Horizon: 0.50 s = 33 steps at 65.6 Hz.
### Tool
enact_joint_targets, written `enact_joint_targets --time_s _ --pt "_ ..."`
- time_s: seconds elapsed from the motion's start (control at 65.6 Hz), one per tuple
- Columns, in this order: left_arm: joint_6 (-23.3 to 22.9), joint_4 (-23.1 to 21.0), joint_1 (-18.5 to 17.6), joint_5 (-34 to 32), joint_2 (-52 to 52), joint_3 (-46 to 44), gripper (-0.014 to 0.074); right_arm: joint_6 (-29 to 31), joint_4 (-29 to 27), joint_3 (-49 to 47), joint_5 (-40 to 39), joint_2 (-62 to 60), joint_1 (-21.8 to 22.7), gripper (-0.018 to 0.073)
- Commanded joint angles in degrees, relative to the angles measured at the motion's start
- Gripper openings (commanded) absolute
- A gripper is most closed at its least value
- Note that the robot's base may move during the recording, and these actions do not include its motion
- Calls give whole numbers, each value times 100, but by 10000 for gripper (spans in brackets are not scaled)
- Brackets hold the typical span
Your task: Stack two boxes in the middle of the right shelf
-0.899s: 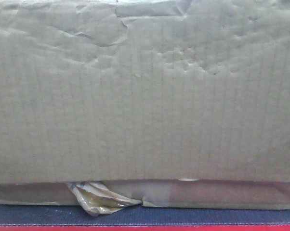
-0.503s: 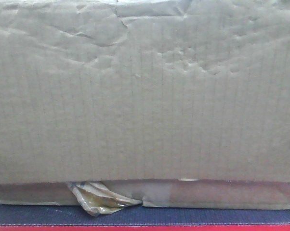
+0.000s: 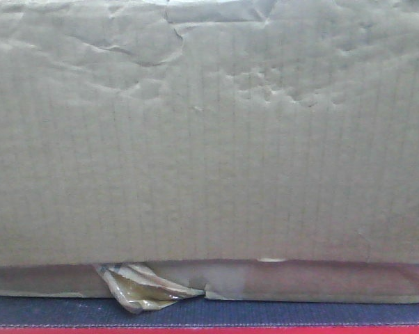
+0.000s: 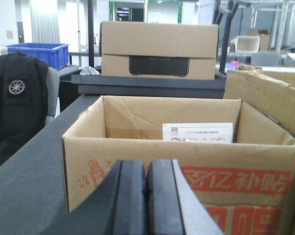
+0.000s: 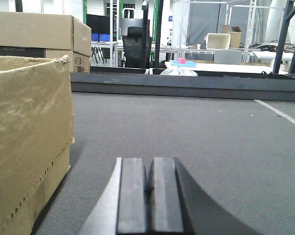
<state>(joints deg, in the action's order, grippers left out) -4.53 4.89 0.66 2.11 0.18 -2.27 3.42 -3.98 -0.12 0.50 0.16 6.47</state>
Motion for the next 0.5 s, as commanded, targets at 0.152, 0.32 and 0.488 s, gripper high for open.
enact_joint_targets --time_s 0.152,0.32,0.488 --pt "-18 81 -41 1231 636 -1713 -111 24 7 12 -134 -16 19 -161" --pt "-18 81 -41 2260 1983 -3025 -111 24 7 12 -134 -16 19 -161" --pt "-18 19 -41 3341 3469 -4357 -111 24 7 12 -134 -16 19 -161"
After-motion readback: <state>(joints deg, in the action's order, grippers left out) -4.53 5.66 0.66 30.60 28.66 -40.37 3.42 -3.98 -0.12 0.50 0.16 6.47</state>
